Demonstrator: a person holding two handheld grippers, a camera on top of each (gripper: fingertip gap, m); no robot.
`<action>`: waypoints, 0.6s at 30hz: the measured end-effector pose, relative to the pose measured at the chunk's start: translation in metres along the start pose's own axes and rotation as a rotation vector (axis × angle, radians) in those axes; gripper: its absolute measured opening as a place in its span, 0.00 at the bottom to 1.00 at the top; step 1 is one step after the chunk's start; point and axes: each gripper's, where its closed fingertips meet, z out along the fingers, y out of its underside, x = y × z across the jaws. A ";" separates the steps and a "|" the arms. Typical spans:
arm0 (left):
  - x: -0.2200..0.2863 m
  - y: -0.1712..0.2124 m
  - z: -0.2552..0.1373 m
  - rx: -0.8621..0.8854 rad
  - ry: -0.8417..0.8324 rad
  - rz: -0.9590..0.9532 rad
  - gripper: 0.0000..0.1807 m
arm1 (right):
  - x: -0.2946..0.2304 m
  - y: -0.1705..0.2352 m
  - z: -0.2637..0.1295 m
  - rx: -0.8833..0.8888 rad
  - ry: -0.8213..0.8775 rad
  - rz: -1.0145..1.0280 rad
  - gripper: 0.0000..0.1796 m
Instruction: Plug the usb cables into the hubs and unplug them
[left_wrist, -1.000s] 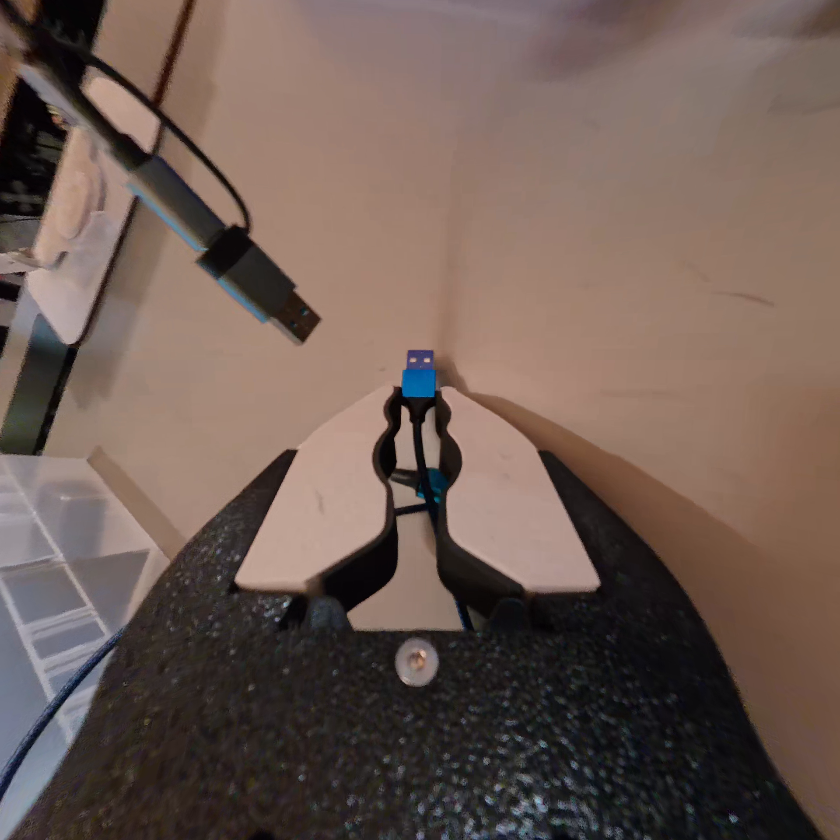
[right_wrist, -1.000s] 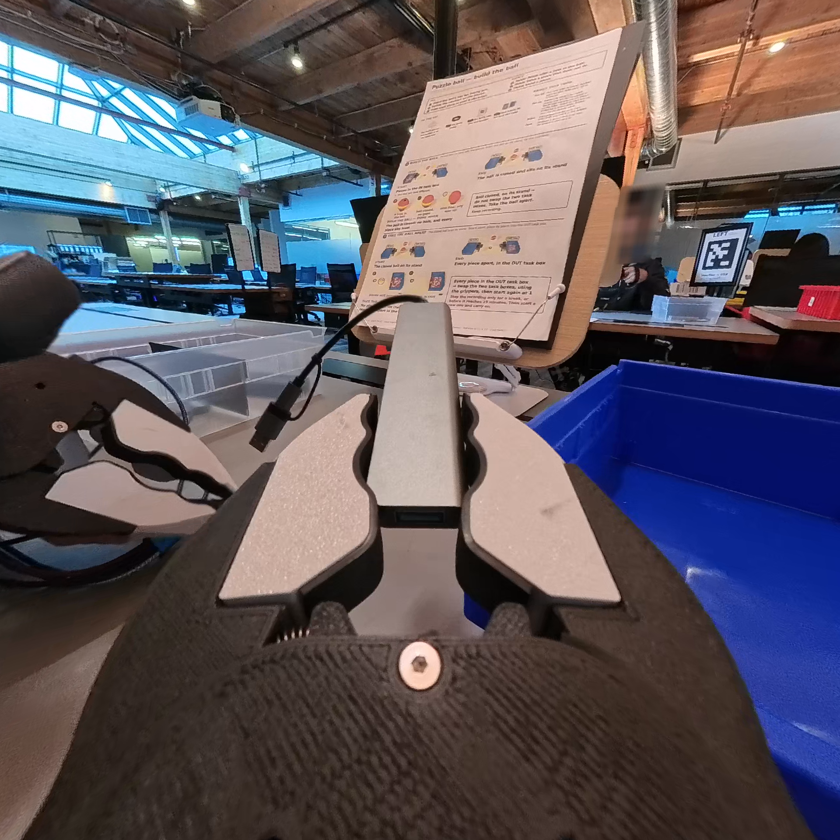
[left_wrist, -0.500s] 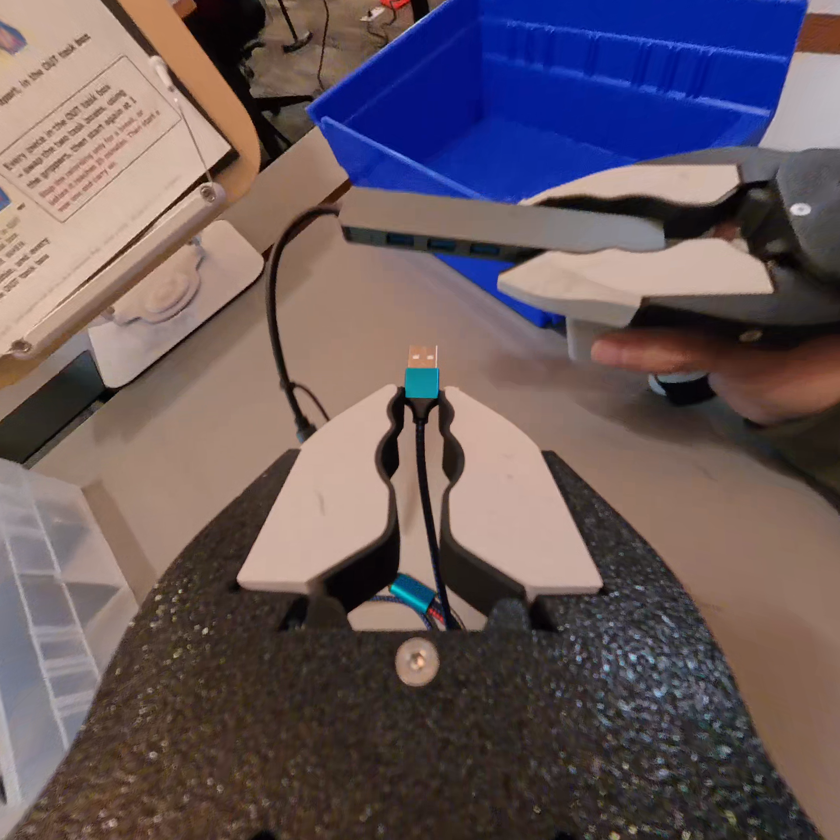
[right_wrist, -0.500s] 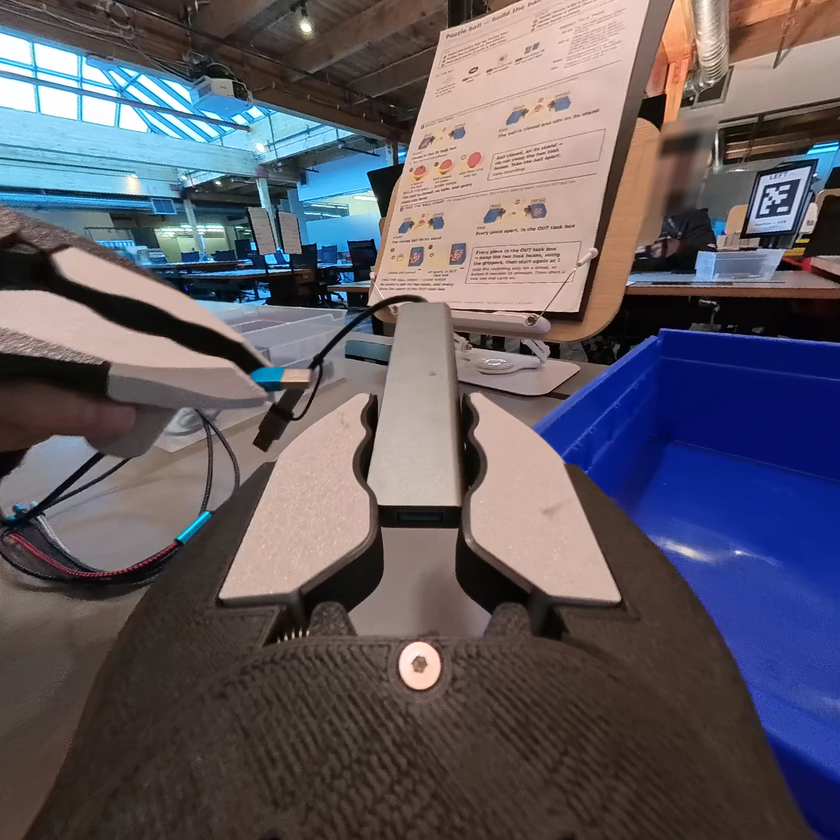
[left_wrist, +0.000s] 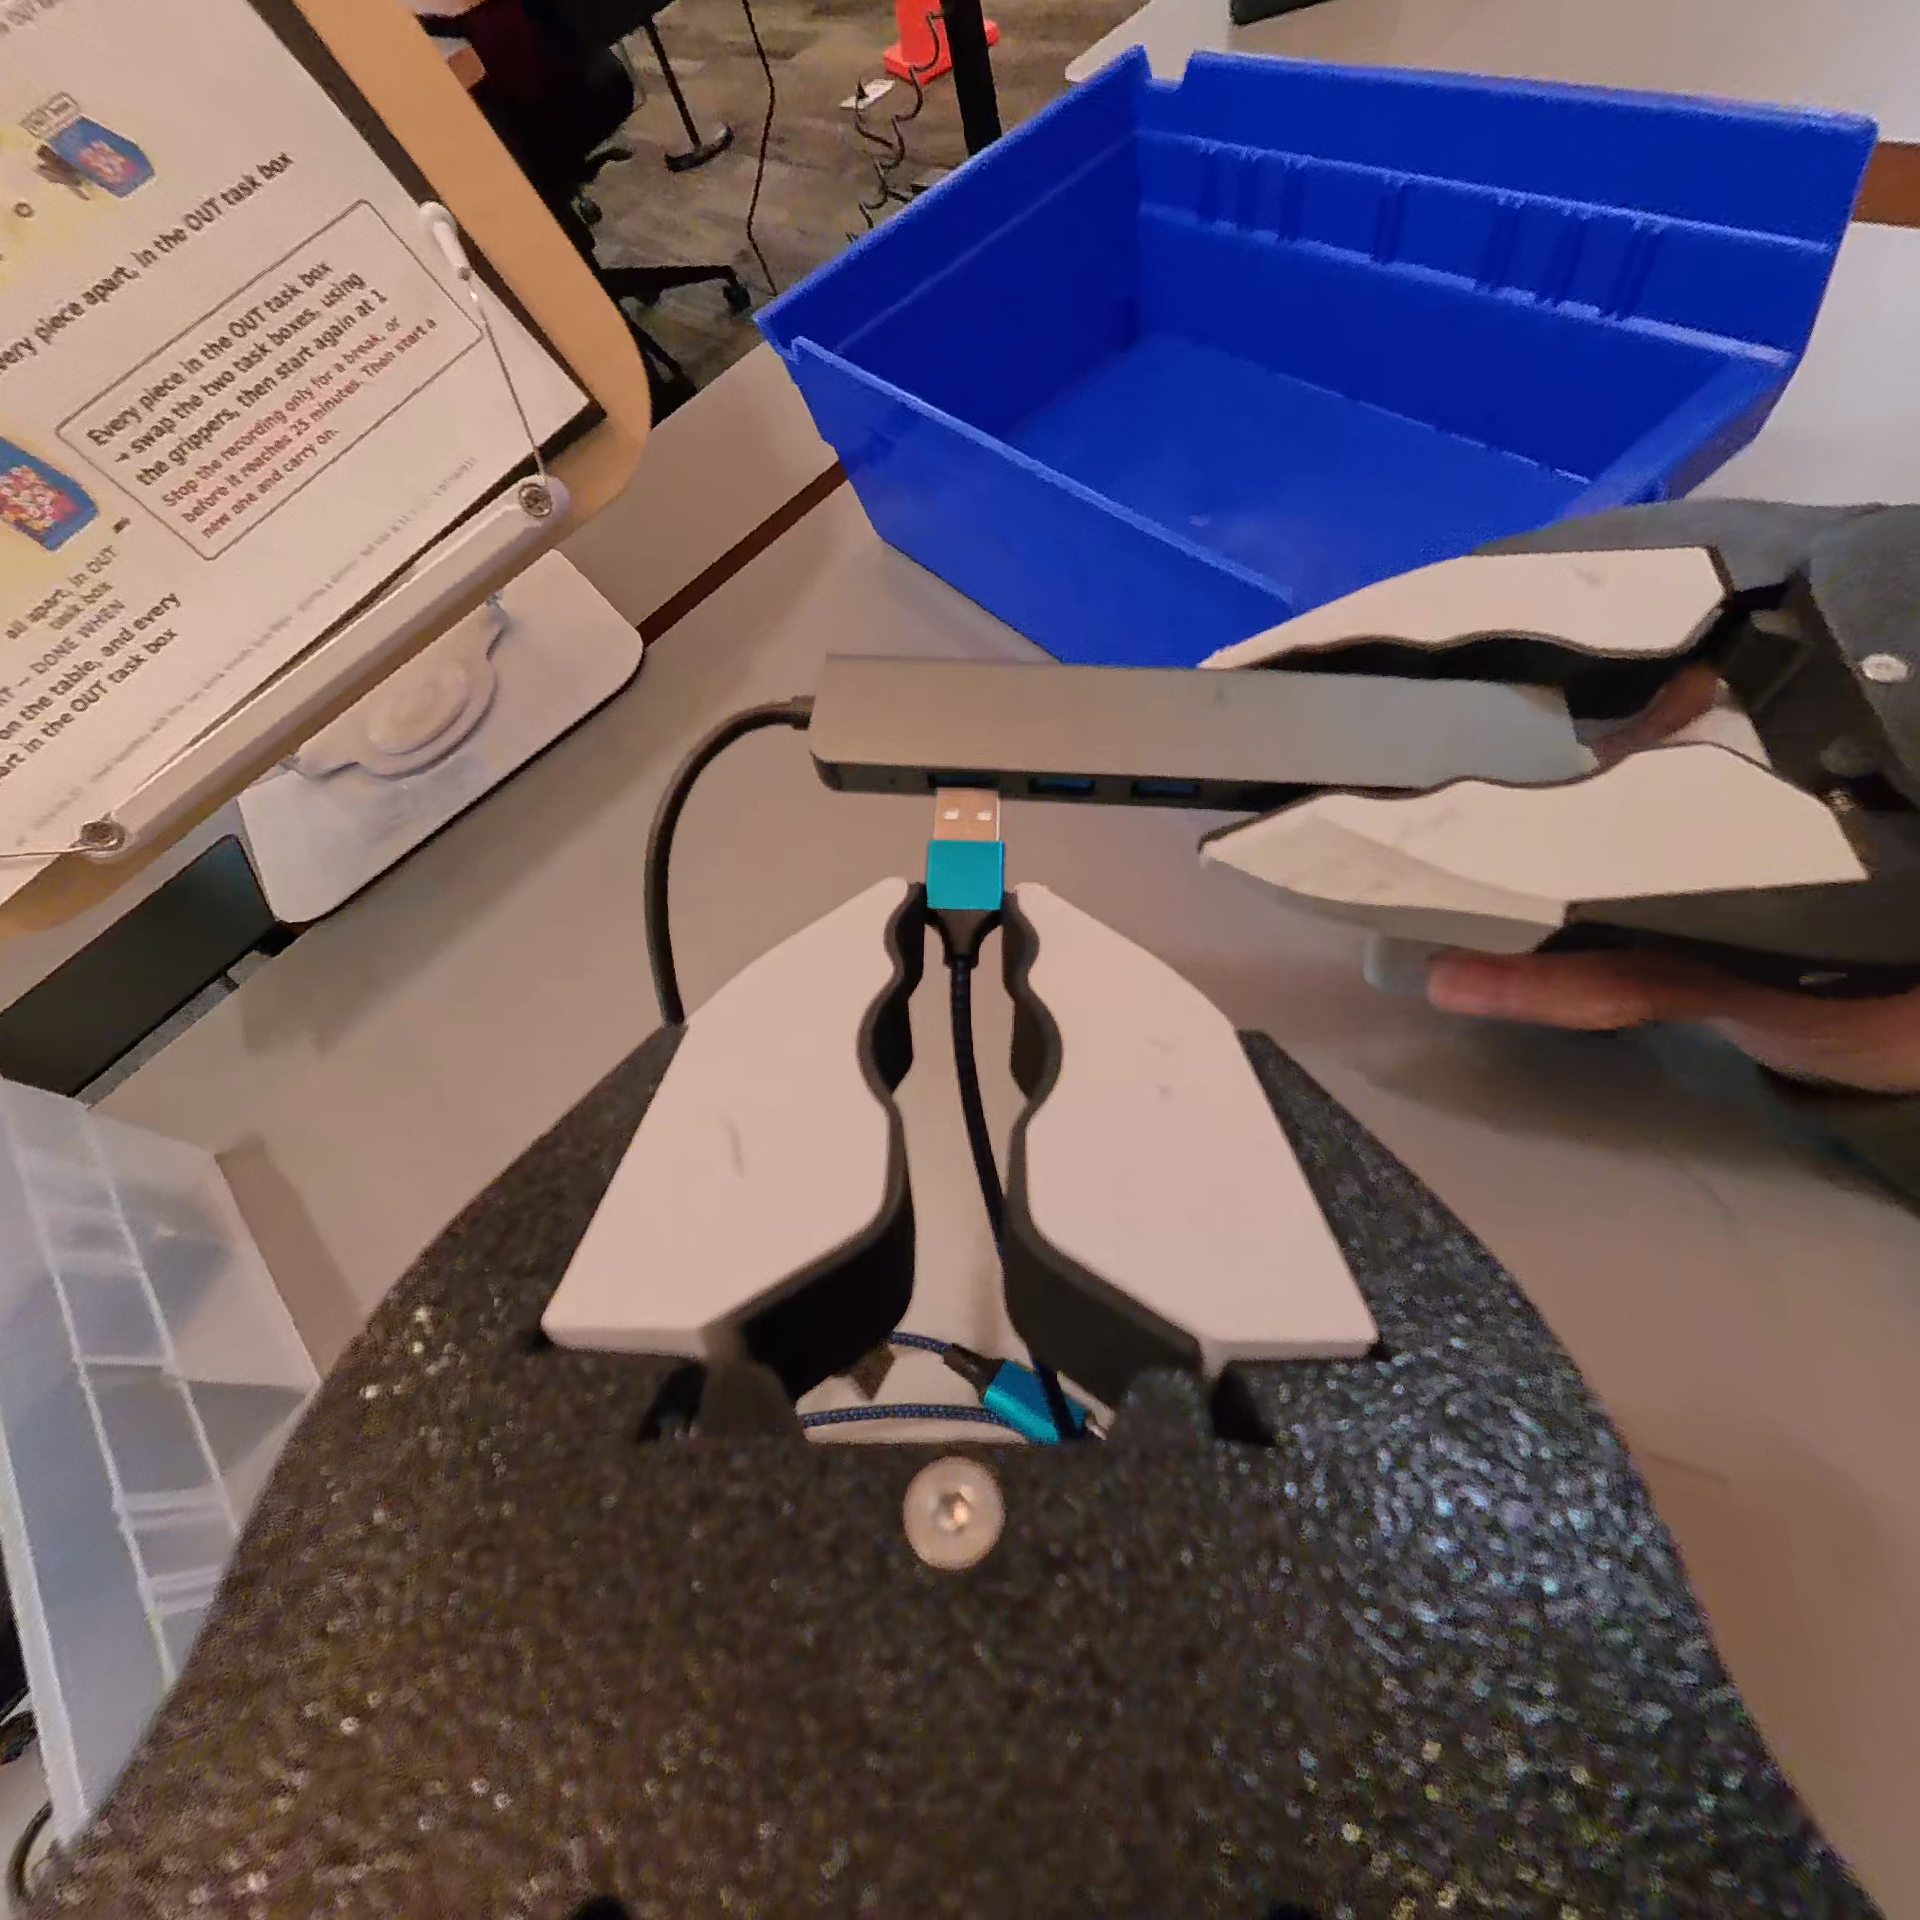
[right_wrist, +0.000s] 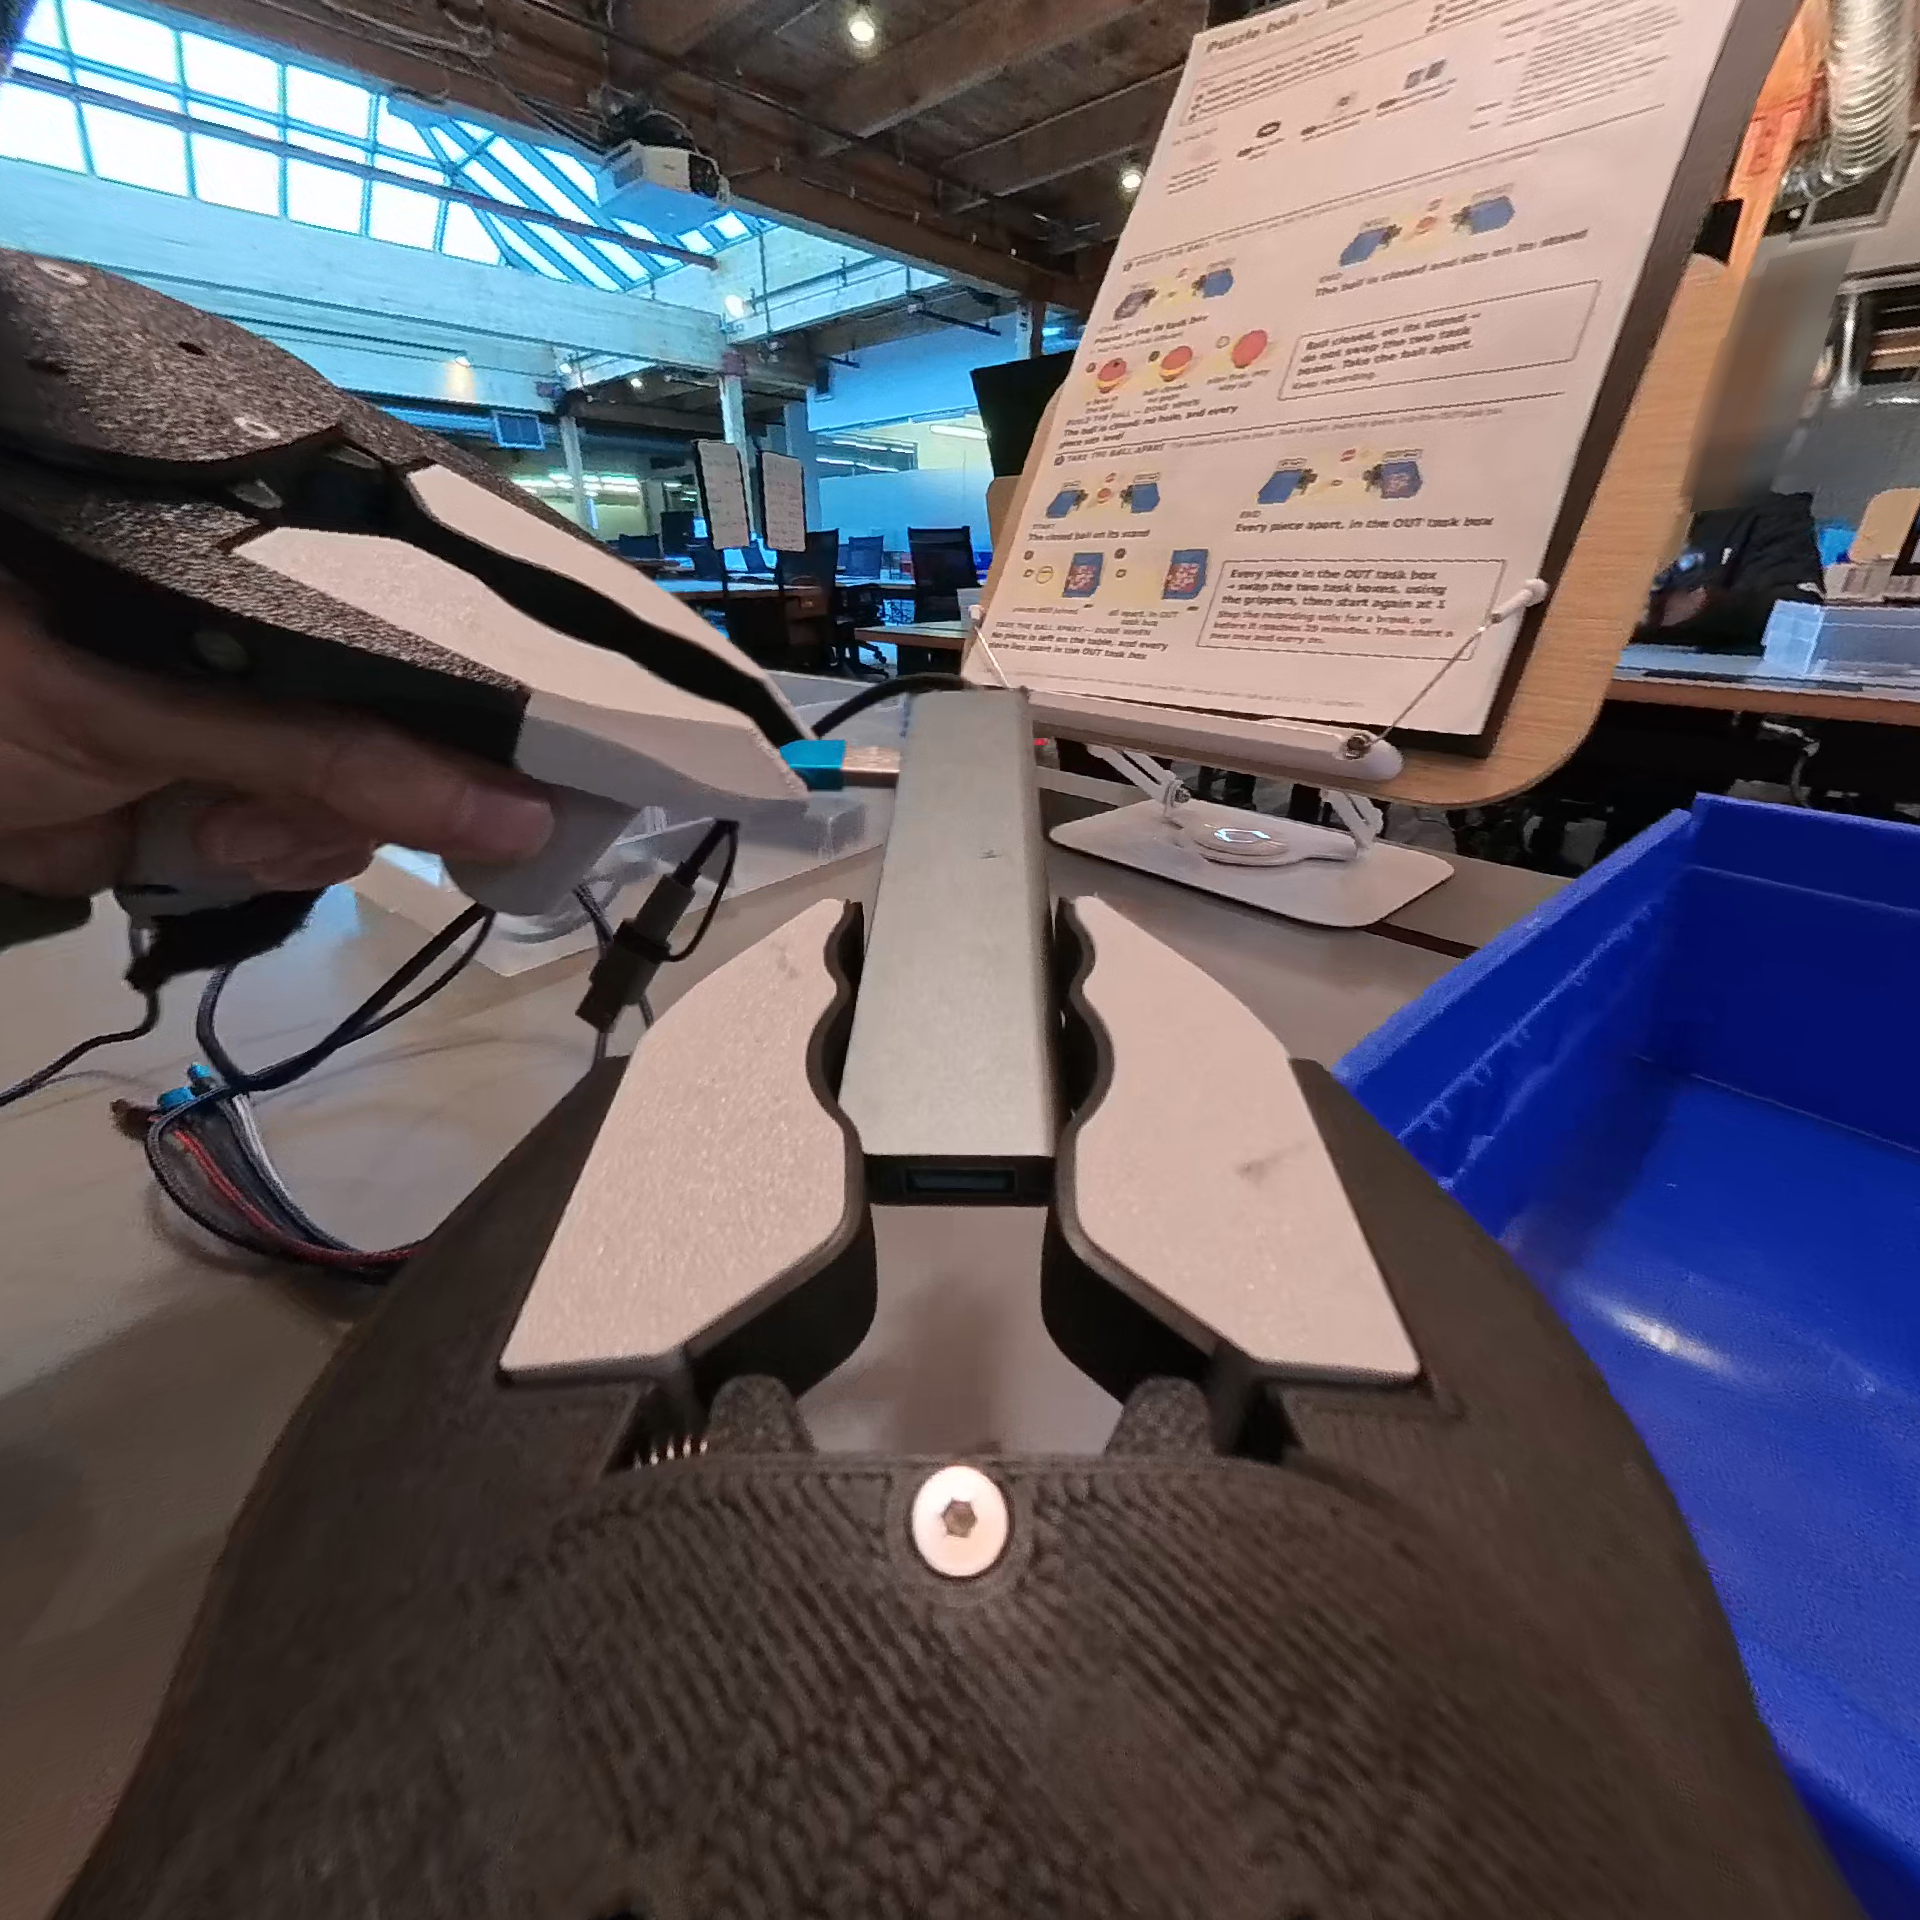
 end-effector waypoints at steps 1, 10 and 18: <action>-0.001 0.000 0.000 0.008 -0.003 -0.004 0.07 | -0.001 0.000 0.000 -0.003 0.000 -0.004 0.20; -0.001 -0.001 -0.002 0.042 0.010 0.009 0.07 | -0.006 -0.002 -0.001 0.018 -0.067 0.030 0.20; -0.002 0.004 -0.002 0.097 0.026 -0.025 0.07 | -0.016 0.001 0.002 -0.008 -0.090 -0.024 0.20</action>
